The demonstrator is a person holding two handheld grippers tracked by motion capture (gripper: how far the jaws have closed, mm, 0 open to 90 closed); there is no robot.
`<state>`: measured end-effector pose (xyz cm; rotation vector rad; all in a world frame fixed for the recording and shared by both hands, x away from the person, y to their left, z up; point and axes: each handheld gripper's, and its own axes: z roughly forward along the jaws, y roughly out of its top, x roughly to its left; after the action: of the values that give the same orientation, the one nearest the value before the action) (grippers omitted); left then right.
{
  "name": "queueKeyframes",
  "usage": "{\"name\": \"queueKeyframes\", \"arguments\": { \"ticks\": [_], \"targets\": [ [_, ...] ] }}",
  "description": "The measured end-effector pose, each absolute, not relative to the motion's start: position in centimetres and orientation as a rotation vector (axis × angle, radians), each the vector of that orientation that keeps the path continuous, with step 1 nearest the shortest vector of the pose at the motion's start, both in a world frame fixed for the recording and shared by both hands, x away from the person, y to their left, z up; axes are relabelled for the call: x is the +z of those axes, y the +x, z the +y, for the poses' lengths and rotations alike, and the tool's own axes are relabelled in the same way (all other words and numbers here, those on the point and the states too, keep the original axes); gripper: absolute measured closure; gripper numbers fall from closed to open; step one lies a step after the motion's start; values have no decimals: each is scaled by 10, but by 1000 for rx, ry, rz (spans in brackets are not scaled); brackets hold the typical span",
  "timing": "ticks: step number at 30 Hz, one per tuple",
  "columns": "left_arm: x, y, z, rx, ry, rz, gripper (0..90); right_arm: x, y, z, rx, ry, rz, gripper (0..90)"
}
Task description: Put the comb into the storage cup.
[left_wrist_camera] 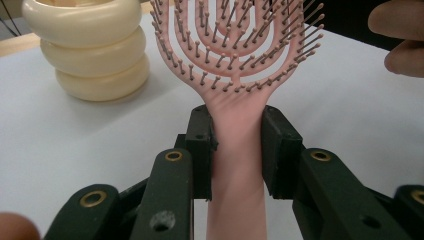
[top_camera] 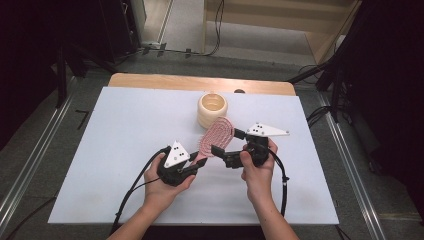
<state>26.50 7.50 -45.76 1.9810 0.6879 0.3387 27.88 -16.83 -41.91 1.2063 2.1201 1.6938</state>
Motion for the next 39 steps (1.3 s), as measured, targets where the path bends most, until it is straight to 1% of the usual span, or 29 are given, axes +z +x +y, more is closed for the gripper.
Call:
{"name": "queueKeyframes", "arguments": {
  "ticks": [12,15,16,18,19,20,21,22,24,27,32,33,34,35,36,39],
  "targets": [
    [-459,257,69,396,1980,648,700,-428,282,-161,1738,1354,2117,0],
    [-459,256,69,400,1978,642,700,-434,282,-158,1752,1433,2099,146],
    [-460,256,69,402,1978,642,700,-434,282,-158,1752,1433,2099,146],
    [-460,257,69,402,1983,641,700,-435,283,-156,1760,1431,2116,235],
    [-461,256,69,405,1980,640,700,-436,282,-154,1757,1437,2115,243],
    [-461,256,69,406,1978,639,700,-436,282,-153,1758,1441,2118,274],
    [-461,256,69,407,1978,636,700,-437,282,-153,1768,1437,2125,323],
    [-461,256,69,408,1975,634,700,-437,282,-153,1778,1430,2133,349],
    [-460,256,70,409,1969,634,699,-438,282,-152,1778,1425,2141,433],
    [-460,257,71,395,1961,639,698,-441,283,-154,1839,1437,2158,509],
    [-463,258,70,383,1967,627,692,-443,283,-154,1943,1397,2169,609],
    [-463,258,71,370,1952,626,670,-442,282,-154,1966,1377,2180,610],
    [-463,258,71,369,1940,623,608,-441,280,-153,1936,1352,2177,610],
    [-461,257,71,361,1925,619,514,-441,279,-153,1944,1325,2175,611],
    [-460,257,72,355,1919,615,514,-441,279,-153,1944,1325,2175,611],
    [-457,257,75,340,1900,613,367,-438,276,-153,1953,1268,2171,611]
  ]
}}
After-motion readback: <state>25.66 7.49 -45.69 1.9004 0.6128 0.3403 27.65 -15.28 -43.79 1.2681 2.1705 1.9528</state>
